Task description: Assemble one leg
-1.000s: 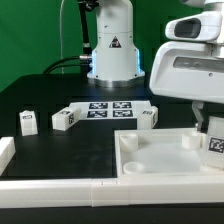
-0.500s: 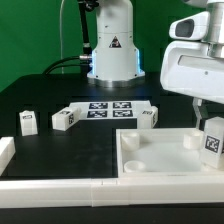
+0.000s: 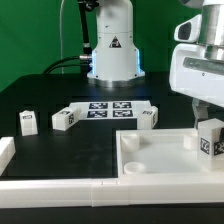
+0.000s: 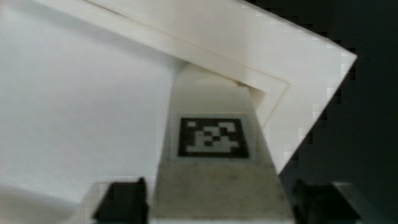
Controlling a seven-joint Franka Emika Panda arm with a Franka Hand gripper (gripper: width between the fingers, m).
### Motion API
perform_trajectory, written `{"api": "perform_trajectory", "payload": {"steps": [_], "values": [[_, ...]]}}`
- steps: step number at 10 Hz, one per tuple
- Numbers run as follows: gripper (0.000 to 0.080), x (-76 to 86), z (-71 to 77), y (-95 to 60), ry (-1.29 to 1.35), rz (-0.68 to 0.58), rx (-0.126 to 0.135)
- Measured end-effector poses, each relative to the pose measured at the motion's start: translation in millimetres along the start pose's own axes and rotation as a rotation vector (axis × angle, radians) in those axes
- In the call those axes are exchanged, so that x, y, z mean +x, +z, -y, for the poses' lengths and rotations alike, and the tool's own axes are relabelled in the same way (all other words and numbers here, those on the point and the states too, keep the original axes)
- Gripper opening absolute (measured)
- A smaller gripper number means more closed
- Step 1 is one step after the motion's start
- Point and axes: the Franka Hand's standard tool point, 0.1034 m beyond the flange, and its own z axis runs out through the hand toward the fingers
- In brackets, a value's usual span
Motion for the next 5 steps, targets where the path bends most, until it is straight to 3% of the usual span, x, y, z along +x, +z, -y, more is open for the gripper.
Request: {"api": "perform_trajectory", "payload": {"steps": [1, 2, 5], "values": [[0.0516, 0.8, 1.6, -0.6, -0.047, -0.004, 0.013], [0.0608, 2.8, 1.6, -0.4, -0.191, -0.009, 0.02], [0.0648, 1.4, 2.5, -0.5, -0.568, -0.017, 0.027]]}}
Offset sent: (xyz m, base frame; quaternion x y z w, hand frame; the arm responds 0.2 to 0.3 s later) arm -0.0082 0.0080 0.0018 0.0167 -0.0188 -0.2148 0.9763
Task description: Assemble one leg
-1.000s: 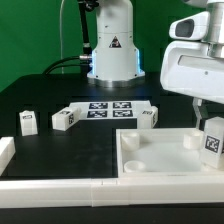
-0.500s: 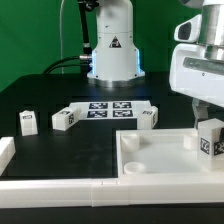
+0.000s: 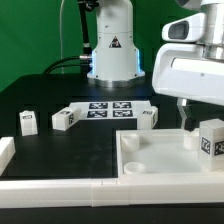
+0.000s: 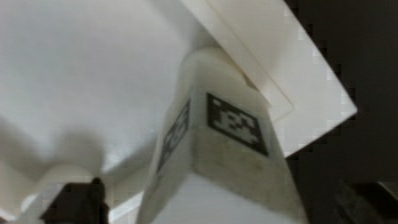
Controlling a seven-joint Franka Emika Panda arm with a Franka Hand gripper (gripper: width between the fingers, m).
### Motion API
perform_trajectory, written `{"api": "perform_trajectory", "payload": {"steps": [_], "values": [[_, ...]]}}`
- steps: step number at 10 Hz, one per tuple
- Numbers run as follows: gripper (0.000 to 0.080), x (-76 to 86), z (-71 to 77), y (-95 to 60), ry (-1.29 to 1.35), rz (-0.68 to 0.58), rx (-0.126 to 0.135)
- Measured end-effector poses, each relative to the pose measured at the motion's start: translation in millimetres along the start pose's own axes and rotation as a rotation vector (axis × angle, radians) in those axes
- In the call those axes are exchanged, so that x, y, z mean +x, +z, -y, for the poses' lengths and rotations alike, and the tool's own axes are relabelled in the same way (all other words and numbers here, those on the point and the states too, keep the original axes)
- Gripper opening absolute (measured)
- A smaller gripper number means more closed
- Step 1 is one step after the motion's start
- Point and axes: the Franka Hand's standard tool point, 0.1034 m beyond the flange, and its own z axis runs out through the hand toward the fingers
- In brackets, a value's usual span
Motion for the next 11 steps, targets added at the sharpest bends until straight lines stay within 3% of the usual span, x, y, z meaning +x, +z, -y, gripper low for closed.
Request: {"api": "perform_trajectory", "payload": {"steps": [4, 8, 9, 10, 11], "values": [[0.0649, 0.9, -1.5, 1.2, -0.478, 0.004, 0.002], [0.0649, 1.4, -1.2, 1.4, -0.616, -0.005, -0.003], [0.0554, 1.5, -1.3, 1.6, -0.615, -0.005, -0.004], [0.0554, 1.5, -1.4, 1.7, -0.615, -0.005, -0.004], [0.0353, 1.5, -1.3, 1.7, -0.616, -0.005, -0.004]]}}
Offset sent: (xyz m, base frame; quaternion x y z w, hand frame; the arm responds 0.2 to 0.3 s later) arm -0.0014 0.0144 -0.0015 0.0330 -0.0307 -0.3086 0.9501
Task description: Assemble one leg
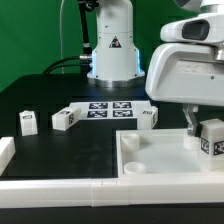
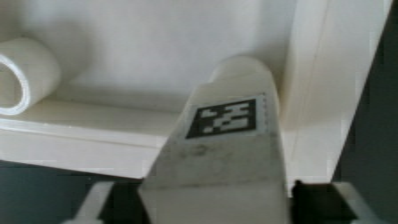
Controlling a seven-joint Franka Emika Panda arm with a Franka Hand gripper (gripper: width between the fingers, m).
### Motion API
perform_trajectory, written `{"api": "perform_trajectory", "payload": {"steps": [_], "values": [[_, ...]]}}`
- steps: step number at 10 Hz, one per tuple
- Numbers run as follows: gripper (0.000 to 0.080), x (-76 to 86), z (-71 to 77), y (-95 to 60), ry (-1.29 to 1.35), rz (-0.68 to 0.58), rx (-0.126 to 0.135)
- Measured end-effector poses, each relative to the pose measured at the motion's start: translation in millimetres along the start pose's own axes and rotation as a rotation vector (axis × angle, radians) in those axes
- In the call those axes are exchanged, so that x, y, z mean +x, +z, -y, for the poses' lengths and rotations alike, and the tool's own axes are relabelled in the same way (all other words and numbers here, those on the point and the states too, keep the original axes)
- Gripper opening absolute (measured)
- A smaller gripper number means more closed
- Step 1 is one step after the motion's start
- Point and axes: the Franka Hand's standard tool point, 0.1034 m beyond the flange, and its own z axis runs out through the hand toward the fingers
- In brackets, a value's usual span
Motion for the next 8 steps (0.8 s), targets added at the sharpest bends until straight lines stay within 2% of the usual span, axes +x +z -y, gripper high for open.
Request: {"api": "perform_trajectory", "payload": {"steps": [1, 4, 6, 8], "values": [[0.0301, 0.1, -0.1, 0.0, 0.0, 0.0, 0.0], [0.0298, 0.0, -0.1, 0.2, 0.068, 0.0, 0.001], [0.0297, -0.2, 0.4, 0.3, 0.233, 0.001, 0.002], [0.0296, -0.9, 7.2, -1.8, 0.562, -0.005, -0.009]]}}
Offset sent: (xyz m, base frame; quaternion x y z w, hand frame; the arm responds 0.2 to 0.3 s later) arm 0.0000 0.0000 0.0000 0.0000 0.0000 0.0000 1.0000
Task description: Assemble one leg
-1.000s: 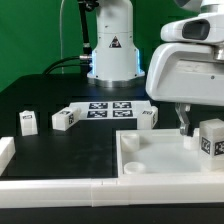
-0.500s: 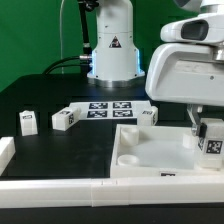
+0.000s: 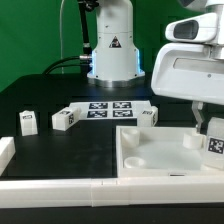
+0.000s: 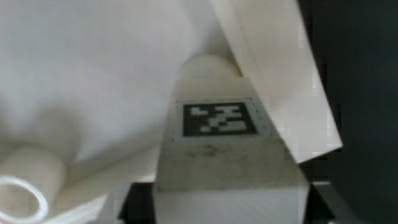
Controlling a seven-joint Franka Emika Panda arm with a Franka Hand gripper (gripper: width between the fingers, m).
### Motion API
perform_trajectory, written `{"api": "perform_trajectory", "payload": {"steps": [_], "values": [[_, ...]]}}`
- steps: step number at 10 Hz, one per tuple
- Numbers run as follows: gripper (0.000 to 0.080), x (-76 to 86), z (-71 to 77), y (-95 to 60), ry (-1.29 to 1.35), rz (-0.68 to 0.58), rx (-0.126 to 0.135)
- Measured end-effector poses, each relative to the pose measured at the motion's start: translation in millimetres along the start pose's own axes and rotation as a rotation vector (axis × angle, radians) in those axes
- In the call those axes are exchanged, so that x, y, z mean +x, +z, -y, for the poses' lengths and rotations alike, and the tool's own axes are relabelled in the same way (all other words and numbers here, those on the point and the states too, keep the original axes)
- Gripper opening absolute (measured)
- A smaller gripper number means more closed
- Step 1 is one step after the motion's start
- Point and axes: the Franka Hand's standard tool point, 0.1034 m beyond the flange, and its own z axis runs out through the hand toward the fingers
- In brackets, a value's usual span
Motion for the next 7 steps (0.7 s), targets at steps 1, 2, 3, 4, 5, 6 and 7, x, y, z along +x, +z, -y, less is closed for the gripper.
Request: {"api": "perform_trajectory", "payload": {"steps": [1, 2, 3, 4, 5, 6, 7], "values": [[0.0296, 0.4, -0.7, -0.1, 0.079, -0.006, -0.009], [0.0296, -0.2, -1.8, 0.3, 0.246, -0.005, -0.02], [0.0296, -1.0, -3.6, 2.1, 0.425, -0.009, -0.03], [0.0296, -0.8, -5.3, 3.4, 0.534, -0.012, -0.032], [0.0296, -0.8, -6.3, 4.0, 0.619, -0.011, -0.031], [0.0296, -1.0, -7.4, 4.4, 0.735, -0.005, -0.03], [0.0296, -0.6, -8.4, 4.6, 0.761, -0.004, -0.03]]}}
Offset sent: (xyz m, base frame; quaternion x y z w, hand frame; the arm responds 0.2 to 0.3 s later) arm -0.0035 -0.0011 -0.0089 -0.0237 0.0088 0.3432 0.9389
